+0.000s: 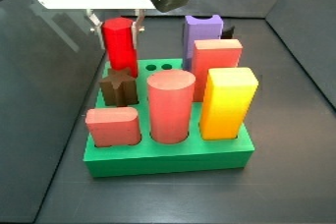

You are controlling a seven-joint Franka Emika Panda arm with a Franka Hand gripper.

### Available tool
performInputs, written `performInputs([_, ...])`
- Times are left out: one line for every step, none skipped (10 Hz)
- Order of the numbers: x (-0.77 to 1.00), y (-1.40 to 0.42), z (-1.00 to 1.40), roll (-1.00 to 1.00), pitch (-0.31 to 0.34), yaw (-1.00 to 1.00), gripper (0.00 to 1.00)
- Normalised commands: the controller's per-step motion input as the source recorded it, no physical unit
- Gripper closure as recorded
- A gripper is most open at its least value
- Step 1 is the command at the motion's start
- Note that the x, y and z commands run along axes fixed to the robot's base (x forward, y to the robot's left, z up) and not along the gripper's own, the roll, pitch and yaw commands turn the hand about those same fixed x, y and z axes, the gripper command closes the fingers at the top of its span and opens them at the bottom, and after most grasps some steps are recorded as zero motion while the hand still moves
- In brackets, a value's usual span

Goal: Pick up the hexagon object. Move up. Move to above the board. Insert the hexagon object.
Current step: Insert the hexagon object.

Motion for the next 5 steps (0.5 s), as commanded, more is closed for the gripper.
performInputs([0.00,0.06,-0.08,0.01,0.000,0.04,1.00])
performInputs([-0.03,0.11,-0.14,0.08,0.003,0.01,1.00])
performInputs([-0.05,0.12,-0.15,0.09,0.013,0.01,1.00])
performInputs([0.00,0.11,-0.12,0.06,0.000,0.07,1.00])
performInputs([-0.01,0.09,-0.19,0.10,0.000,0.25,1.00])
